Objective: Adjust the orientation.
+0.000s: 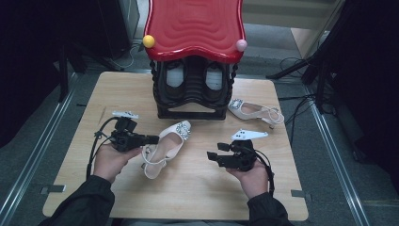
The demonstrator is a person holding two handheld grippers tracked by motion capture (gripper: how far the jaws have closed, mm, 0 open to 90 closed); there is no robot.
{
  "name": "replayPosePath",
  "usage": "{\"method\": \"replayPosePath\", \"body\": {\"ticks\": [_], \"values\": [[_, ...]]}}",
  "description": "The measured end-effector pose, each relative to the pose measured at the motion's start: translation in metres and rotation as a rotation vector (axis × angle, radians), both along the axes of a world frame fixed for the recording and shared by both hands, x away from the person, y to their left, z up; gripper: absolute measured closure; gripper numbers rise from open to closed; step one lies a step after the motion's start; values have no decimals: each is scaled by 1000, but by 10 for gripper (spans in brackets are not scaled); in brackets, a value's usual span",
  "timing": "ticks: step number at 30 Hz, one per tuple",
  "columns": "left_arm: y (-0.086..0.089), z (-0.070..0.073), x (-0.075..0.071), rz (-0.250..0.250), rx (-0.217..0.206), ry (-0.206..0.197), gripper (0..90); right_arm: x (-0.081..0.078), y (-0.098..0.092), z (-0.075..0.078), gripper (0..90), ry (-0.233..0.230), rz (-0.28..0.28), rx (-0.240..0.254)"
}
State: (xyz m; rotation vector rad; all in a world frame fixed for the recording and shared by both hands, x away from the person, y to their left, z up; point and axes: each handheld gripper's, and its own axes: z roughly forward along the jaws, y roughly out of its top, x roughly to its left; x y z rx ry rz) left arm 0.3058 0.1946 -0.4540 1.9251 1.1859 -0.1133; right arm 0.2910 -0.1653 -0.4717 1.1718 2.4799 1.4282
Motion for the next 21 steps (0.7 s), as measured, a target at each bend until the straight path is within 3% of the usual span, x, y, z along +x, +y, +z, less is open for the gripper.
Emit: {"method": "replayPosePath", "body": {"ticks": [5, 10, 13, 15, 21], "values": [[-20, -6, 3, -34, -33, 13, 883, -2, -3, 0, 402, 1, -10, 1], [-28, -16, 10, -49, -51, 41, 882, -4, -6, -1, 402, 4, -25, 1], [-30, -25, 17, -43, -35, 66, 881, -4, -7, -1, 402, 4, -26, -5], [-25, -28, 20, -37, -49, 74, 881, -5, -6, -3, 404, 6, -30, -6], [-21, -32, 23, -39, 4, 67, 868, -3, -3, -6, 423, 15, -26, -16]]}}
